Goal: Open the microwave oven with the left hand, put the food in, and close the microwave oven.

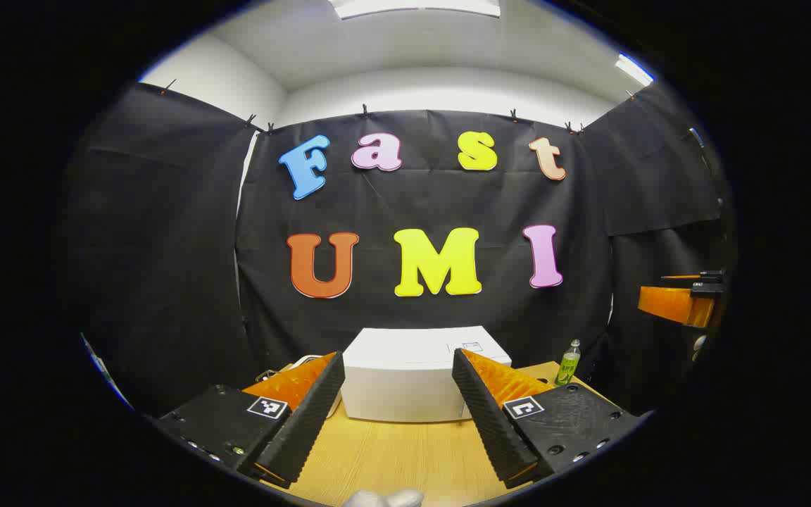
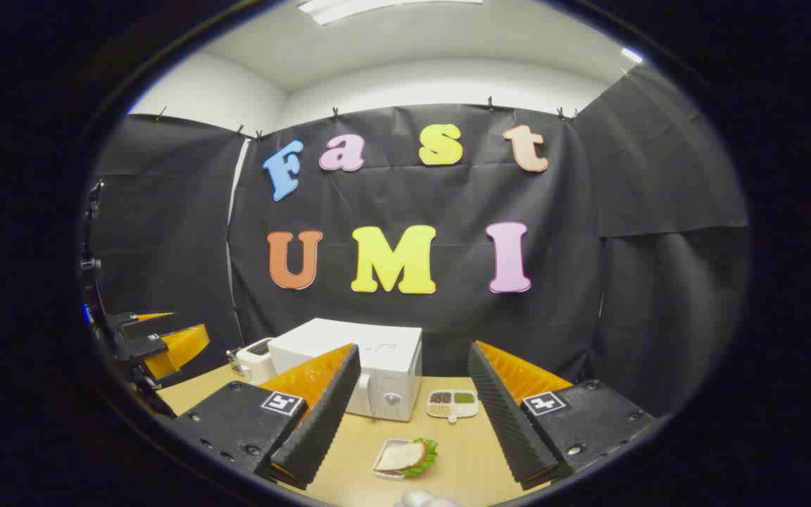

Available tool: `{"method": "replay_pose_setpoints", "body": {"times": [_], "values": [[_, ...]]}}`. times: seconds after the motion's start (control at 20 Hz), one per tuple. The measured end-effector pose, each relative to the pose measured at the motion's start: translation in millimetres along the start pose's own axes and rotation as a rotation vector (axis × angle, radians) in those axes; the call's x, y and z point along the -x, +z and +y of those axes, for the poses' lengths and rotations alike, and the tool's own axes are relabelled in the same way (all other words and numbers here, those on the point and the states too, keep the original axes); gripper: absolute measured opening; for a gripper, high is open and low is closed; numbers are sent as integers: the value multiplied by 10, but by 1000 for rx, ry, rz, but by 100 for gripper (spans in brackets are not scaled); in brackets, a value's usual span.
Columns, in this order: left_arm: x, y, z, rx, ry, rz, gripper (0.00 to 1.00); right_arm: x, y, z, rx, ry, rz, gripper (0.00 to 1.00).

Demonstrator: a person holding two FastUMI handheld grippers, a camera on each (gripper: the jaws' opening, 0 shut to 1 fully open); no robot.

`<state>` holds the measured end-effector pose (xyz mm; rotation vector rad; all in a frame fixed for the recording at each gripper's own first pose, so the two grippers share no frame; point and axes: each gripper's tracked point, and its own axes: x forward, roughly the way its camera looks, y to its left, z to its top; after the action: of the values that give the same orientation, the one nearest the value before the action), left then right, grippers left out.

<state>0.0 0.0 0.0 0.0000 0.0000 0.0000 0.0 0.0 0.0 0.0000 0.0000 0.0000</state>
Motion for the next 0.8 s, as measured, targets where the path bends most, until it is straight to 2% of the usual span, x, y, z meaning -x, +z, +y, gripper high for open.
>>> {"method": "replay_pose_setpoints", "body": {"times": [0.05, 0.55, 0.6, 0.65, 0.7, 0.75, 0.8], "values": [[-33, -16, -21, 2, -4, 1, 95, -7, 0, -12, 1, -3, 1, 92], [-318, -169, -172, -2, -34, 24, 95, -128, 26, -182, 5, -36, 2, 92], [-341, -189, -184, -5, -36, 24, 84, -146, 8, -190, 4, -36, 5, 92], [-383, -229, -185, -9, -34, 29, 84, -167, 2, -202, 3, -39, 11, 92], [-430, -281, -198, -8, -35, 35, 95, -173, 1, -221, 2, -39, 15, 92], [-488, -352, -253, 1, -45, 37, 95, -173, 6, -235, 1, -42, 18, 92], [-551, -431, -324, 11, -58, 32, 85, -178, 22, -279, 0, -48, 17, 92]]}}
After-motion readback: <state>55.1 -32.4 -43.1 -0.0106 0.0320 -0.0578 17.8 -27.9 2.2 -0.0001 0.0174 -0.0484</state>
